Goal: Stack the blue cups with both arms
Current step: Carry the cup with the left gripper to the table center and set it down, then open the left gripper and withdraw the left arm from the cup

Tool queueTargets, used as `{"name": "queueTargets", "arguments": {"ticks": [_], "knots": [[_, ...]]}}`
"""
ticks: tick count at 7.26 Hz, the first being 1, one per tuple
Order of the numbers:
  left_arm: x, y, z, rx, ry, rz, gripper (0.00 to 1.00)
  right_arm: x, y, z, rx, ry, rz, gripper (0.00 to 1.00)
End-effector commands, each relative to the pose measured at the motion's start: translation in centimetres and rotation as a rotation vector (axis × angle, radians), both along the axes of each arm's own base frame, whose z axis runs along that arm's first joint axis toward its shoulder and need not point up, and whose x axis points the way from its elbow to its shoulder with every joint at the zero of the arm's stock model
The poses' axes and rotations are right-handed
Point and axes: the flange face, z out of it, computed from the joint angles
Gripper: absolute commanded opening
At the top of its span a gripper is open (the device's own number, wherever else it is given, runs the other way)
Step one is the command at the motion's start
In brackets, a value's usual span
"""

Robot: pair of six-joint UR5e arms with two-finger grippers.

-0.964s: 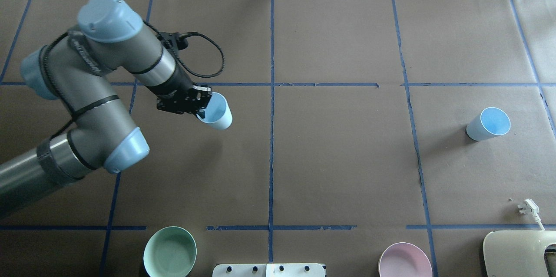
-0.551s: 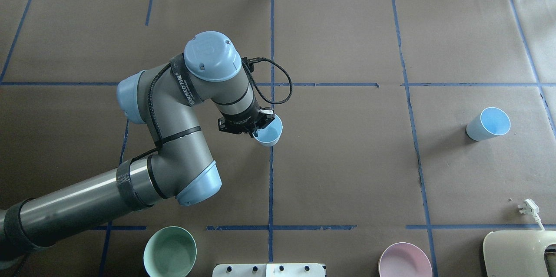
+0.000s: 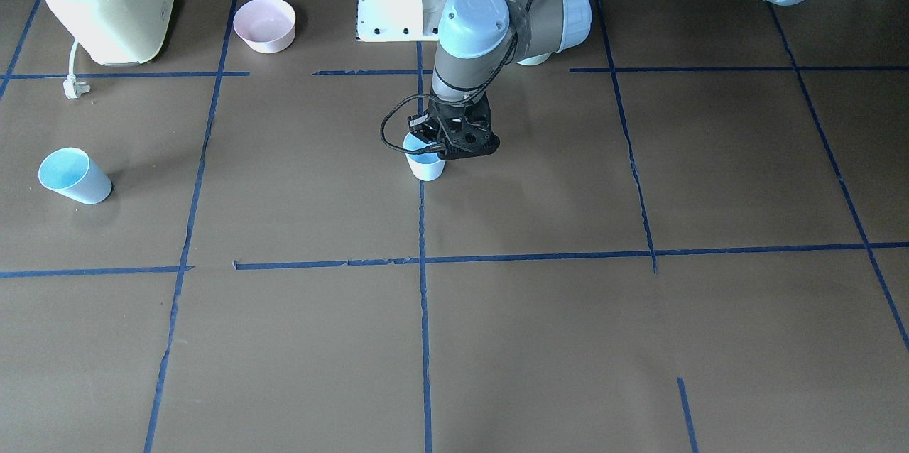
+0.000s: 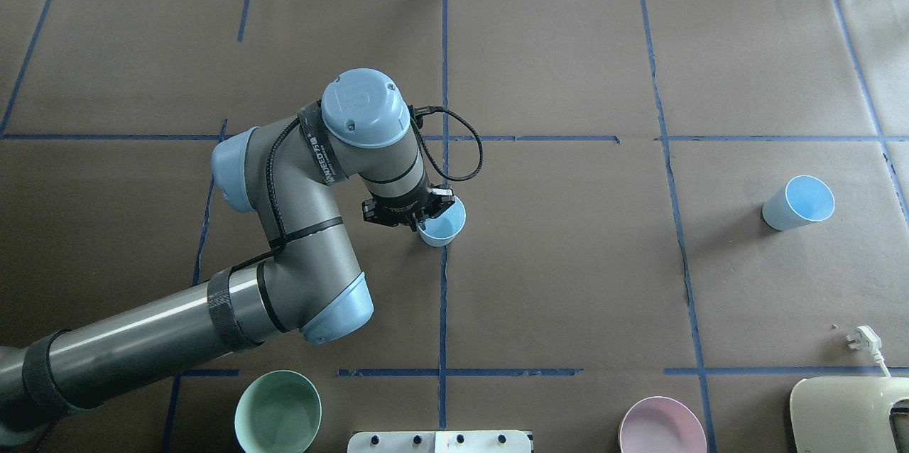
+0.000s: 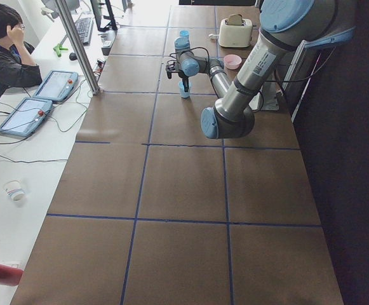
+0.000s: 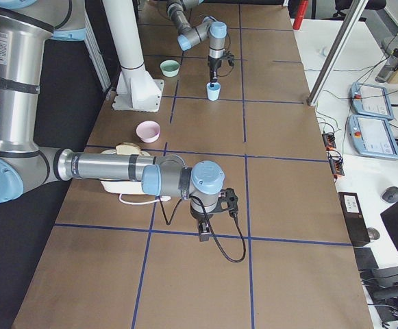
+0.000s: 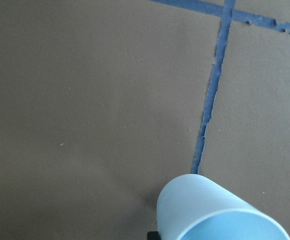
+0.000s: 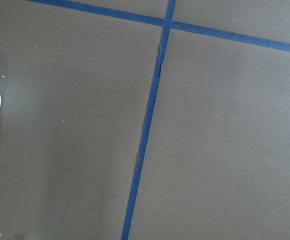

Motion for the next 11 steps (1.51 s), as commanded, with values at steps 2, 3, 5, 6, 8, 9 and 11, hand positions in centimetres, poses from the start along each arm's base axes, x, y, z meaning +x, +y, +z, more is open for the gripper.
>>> {"name": "queueTargets", "arguments": {"ticks": [2, 3, 5, 6, 8, 9, 11], "knots": [[-2.1, 0.0, -1.8, 0.038, 0.03, -0.003, 1.0, -0.1, 0.0, -0.1, 0.001, -0.003, -0.001, 1.0], [-5.1, -0.9, -2.4, 0.026, 0.026, -0.009, 1.0, -0.1, 0.0, -0.1, 0.001, -0.003, -0.001, 1.0], [-13.5, -0.5, 1.3, 0.14, -0.013, 0.066, 1.0, -0.1, 0.0, -0.1, 0.003, -0.003, -0.001, 1.0], [-19.5, -0.9, 5.6, 0.25, -0.043, 0.113, 1.0, -0.1, -0.1, -0.2, 0.006, -0.003, -0.001, 1.0], [-33.0, -3.5, 17.2, 0.347, -0.107, 0.249, 1.0, -0.2, -1.0, -1.1, 0.006, -0.012, 0.016, 1.0], [-40.5, -4.6, 22.0, 0.38, -0.122, 0.278, 1.0, -0.3, -1.2, -1.4, 0.009, -0.027, 0.018, 1.0], [-54.1, -4.6, 33.7, 0.395, -0.132, 0.329, 1.0, -0.4, -1.8, -1.9, 0.019, -0.029, 0.017, 1.0]]}}
